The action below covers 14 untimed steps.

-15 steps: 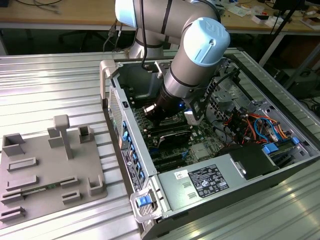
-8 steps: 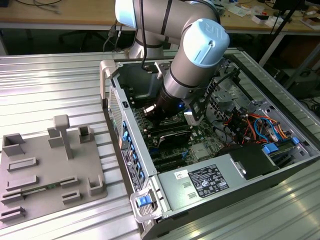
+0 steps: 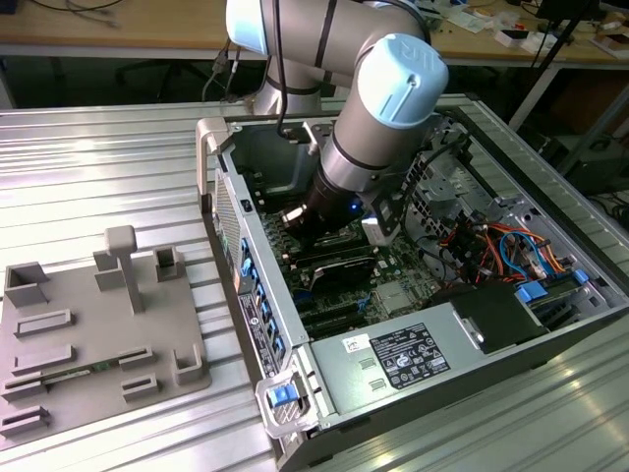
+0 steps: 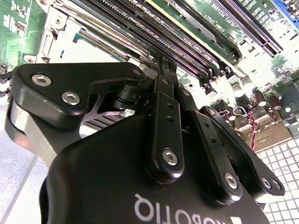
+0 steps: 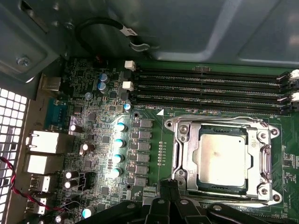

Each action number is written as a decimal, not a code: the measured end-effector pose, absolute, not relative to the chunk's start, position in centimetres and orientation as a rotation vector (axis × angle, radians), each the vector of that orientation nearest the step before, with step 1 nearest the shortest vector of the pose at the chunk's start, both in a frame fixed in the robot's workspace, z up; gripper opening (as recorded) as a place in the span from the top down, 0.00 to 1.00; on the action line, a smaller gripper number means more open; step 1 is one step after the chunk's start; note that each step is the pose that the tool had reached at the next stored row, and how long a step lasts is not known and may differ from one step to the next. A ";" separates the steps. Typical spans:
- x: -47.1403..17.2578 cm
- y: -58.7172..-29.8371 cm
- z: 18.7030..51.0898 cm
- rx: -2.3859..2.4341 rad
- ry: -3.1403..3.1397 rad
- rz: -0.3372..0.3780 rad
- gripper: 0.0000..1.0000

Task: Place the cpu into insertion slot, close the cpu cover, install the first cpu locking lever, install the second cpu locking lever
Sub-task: 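Install the second cpu locking lever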

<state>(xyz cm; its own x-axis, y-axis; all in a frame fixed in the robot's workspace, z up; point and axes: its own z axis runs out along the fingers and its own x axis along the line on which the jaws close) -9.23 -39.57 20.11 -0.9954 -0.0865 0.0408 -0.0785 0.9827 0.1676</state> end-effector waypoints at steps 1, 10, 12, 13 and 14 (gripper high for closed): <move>-9.2 -39.5 20.1 0.128 -3.080 -0.253 0.89; -9.2 -39.4 20.3 0.128 -3.081 -0.250 0.89; -9.2 -39.4 20.2 0.128 -3.081 -0.250 0.89; -9.2 -39.3 20.2 0.128 -3.081 -0.251 0.89; -9.2 -39.3 20.2 0.128 -3.081 -0.251 0.89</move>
